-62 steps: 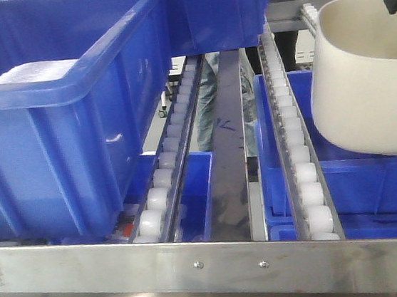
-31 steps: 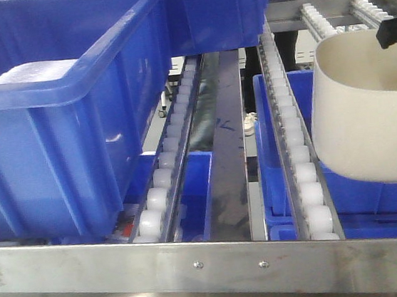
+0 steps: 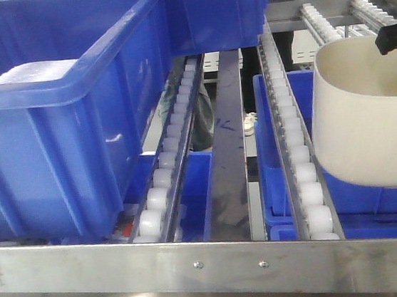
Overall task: Move white bin to right shelf second layer
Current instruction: 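Lower the white bin onto the second-layer rollers with the right gripper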
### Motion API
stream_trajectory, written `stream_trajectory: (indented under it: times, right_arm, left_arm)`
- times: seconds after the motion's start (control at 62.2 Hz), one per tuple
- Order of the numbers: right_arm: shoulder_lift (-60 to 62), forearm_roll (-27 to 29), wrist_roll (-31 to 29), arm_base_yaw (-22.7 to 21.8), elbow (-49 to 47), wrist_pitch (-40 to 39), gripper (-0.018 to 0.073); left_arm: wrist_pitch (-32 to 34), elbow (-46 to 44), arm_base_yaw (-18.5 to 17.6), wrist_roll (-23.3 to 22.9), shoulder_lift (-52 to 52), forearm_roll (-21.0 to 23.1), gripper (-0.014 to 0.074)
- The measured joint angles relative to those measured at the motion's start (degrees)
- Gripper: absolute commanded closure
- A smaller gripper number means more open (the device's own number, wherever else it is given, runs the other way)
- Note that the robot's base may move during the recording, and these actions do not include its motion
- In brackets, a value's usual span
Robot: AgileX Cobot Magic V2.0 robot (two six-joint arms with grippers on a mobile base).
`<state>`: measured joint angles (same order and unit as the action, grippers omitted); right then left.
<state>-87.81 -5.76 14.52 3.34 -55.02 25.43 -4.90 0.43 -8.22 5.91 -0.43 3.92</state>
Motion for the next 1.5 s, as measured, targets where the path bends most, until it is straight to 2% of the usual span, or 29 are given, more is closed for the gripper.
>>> stream_trajectory:
  times: [0.08,0.145,0.338,0.418,1.11,1.496]
  right_arm:
    - [0.0,0.0,0.0,0.0,0.0,0.0,0.0489]
    - [0.0,0.0,0.0,0.0,0.0,0.0,0.0437]
    - [0.0,0.0,0.0,0.0,0.0,-0.1,0.0148]
    - [0.0,0.0,0.0,0.0,0.0,-0.1,0.0092]
    - [0.36,0.96,0.0,0.0,-0.12,-2.5,0.009]
    - [4.93,3.88,0.11,0.0,-0.12,-2.61,0.009]
  left_arm:
    - [0.0,0.0,0.0,0.0,0.0,0.0,0.0512]
    - [0.0,0.0,0.0,0.0,0.0,0.0,0.0512]
    - [0.0,0.0,0.0,0.0,0.0,0.0,0.0512]
    - [0.0,0.0,0.0,0.0,0.0,0.0,0.0512]
    - [0.0,0.0,0.0,0.0,0.0,0.0,0.0512]
    - [0.0,0.0,0.0,0.0,0.0,0.0,0.0512]
